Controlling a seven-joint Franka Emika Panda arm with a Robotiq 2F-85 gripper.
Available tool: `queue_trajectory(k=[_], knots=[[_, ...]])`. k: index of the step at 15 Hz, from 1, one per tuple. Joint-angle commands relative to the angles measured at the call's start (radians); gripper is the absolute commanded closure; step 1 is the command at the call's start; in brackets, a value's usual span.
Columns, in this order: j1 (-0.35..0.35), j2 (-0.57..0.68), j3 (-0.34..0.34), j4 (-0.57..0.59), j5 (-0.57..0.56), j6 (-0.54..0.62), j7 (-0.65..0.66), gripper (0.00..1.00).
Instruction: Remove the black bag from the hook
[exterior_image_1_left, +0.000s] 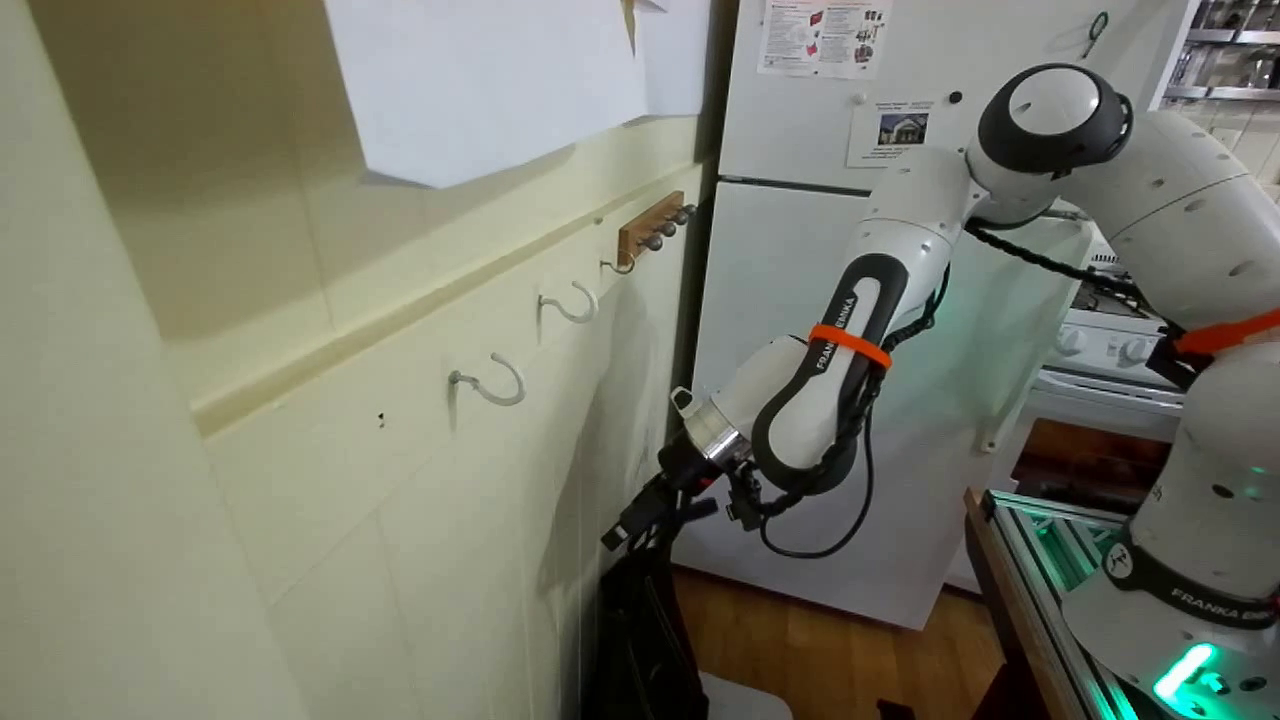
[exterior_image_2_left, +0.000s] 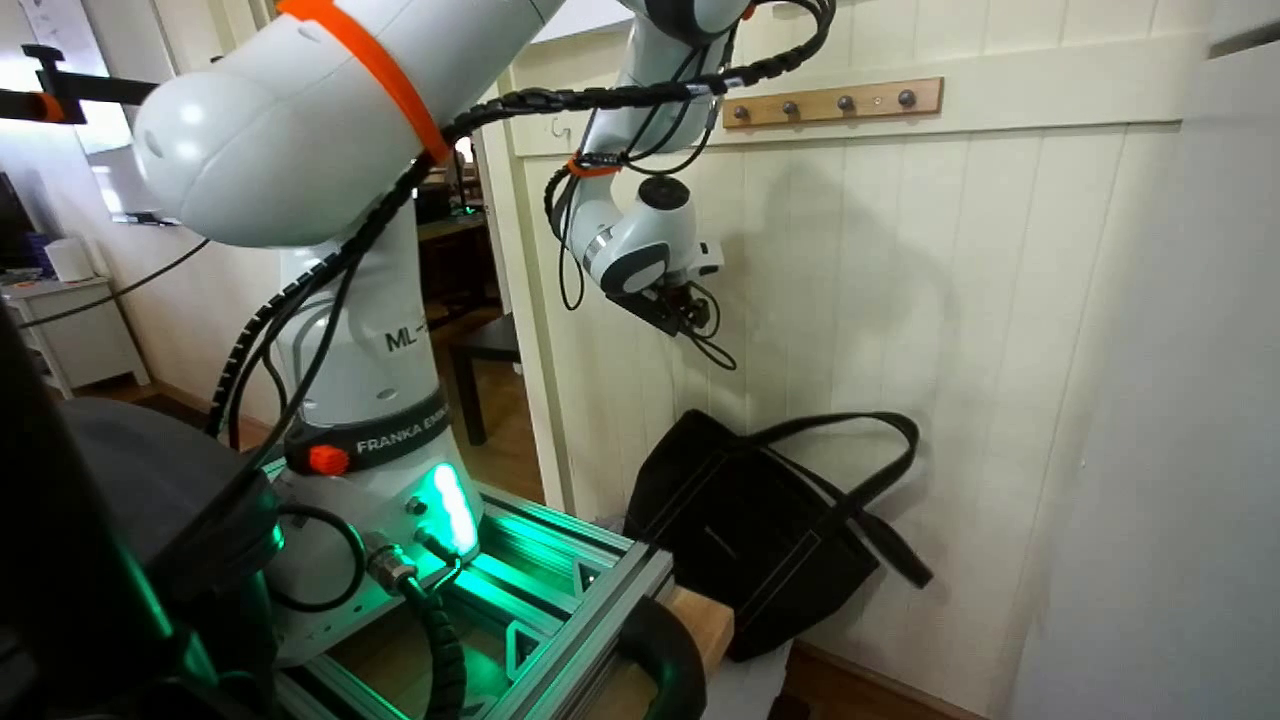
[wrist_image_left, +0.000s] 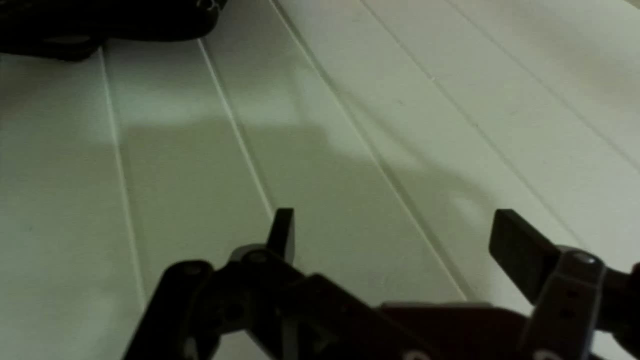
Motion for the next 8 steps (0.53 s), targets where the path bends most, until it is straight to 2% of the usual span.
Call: queue_trajectory(k=[1, 5, 8], knots=[[0.062, 0.099, -0.040, -0.029, 0.066, -0.020, 0.052, 0.00], [0.118, 0.174, -0.072, -0.049, 0.139, -0.025, 0.081, 0.00], [0.189, 0.253, -0.122, -0.072, 0.224, -0.035, 0.092, 0.00]])
